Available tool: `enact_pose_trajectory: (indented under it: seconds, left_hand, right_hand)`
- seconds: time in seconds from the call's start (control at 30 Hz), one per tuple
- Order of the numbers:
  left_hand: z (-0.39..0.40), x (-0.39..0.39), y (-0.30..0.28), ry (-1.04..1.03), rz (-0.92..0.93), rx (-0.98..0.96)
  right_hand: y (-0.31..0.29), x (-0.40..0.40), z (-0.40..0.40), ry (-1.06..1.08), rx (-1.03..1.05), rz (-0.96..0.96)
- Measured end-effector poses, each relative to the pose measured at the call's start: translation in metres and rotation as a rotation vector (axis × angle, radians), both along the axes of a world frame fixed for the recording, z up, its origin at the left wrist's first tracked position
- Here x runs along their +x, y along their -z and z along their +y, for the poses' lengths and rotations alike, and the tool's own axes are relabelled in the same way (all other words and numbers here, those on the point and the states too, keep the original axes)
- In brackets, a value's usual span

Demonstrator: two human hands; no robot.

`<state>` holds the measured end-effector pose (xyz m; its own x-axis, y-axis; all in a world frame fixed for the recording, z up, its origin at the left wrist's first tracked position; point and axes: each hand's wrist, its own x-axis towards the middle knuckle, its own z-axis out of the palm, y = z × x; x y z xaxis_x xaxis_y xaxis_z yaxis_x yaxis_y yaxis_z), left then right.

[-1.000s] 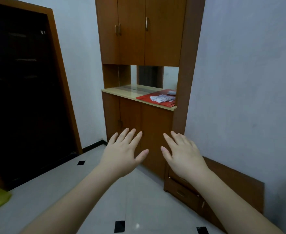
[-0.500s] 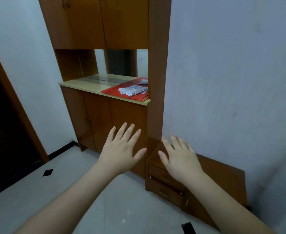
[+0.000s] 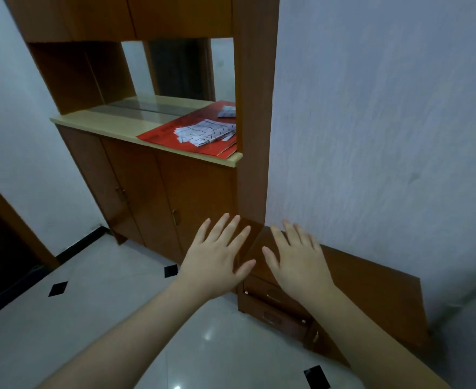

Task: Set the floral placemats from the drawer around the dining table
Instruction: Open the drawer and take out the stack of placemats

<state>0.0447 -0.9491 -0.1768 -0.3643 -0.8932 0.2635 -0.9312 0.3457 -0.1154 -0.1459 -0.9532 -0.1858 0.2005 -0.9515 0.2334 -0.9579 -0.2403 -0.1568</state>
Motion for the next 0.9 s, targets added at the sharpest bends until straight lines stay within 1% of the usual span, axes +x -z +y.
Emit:
enact_pose_trajectory:
  seconds: [0.17, 0.43, 0.63, 0.77, 0.9]
  left_hand:
    - [-0.081, 0.026, 0.039, 0.063, 0.014, -0.007]
    - [-0.186, 0.059, 0.106, 0.186, 0.064, 0.086]
    - [-0.231, 0.037, 0.172, 0.261, 0.092, 0.195]
    - [-0.250, 0.009, 0.235, 0.275, 0.079, 0.294]
    - [-0.261, -0.013, 0.305, 0.281, 0.013, 0.391]
  right_hand:
    - [0.041, 0.022, -0.065, 0.028, -0.011, 0.040]
    - [0.101, 0.038, -0.132, 0.207, 0.049, 0.027]
    - [0.161, 0.024, -0.161, 0.268, 0.117, -0.026]
    - [0.218, 0.006, -0.183, 0.274, 0.249, -0.076]
    - [0.282, -0.008, -0.197, 0.249, 0.360, -0.064]
